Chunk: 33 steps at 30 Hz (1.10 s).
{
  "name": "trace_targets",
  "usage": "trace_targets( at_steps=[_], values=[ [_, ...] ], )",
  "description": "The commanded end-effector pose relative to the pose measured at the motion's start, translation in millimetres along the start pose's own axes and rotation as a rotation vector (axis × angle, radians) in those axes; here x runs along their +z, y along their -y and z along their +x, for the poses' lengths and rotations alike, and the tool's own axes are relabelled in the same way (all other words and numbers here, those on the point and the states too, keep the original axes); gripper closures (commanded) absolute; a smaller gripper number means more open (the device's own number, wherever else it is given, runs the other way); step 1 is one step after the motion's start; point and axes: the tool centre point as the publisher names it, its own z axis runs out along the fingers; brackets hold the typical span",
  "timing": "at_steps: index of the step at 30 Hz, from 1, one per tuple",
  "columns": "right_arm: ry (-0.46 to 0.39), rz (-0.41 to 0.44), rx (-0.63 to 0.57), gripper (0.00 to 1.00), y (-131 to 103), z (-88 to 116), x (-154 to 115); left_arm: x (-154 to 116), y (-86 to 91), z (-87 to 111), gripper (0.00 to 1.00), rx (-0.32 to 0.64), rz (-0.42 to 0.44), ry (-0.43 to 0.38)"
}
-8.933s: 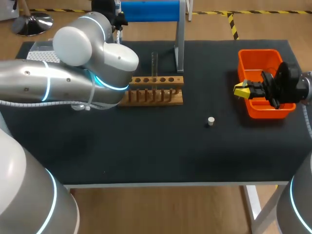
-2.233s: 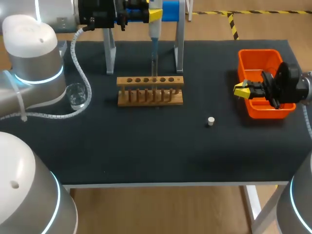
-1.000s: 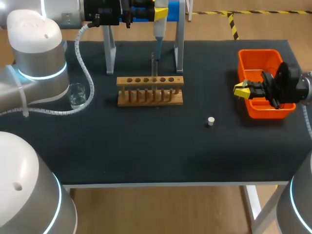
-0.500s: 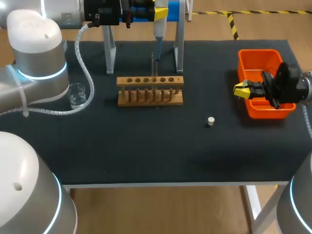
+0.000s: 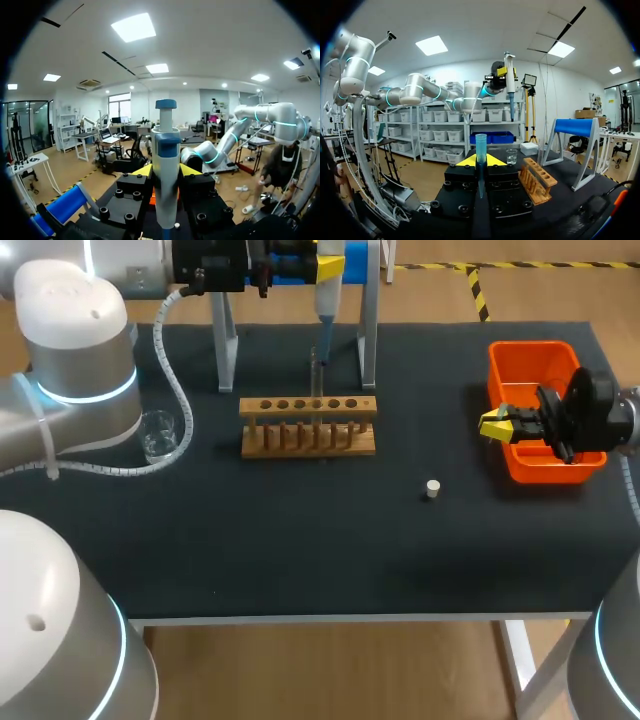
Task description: Invert the test tube, pick up the pipette, mount the tip to pipette, aspirate from beaker and dispense into the tube, eject the tip, return the pipette, and cap with the stopper.
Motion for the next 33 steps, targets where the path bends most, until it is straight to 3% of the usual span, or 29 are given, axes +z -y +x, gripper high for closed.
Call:
trace_targets(
  at_steps=[1, 14, 33],
  values=[
    [0.002, 0.001, -0.001, 1.00, 0, 1, 0, 0, 1.0, -0.8, 1.00, -0.001, -0.003, -0.003],
    [0.002, 0.001, -0.001, 1.00, 0, 1, 0, 0, 1.0, -0.8, 1.00, -0.001, -0.003, -0.003],
    [-0.033, 0.030, -0.004, 1.00, 4, -7, 47, 0, 1.0, -0.8, 1.00, -0.001, -0.003, -0.003]
  ],
)
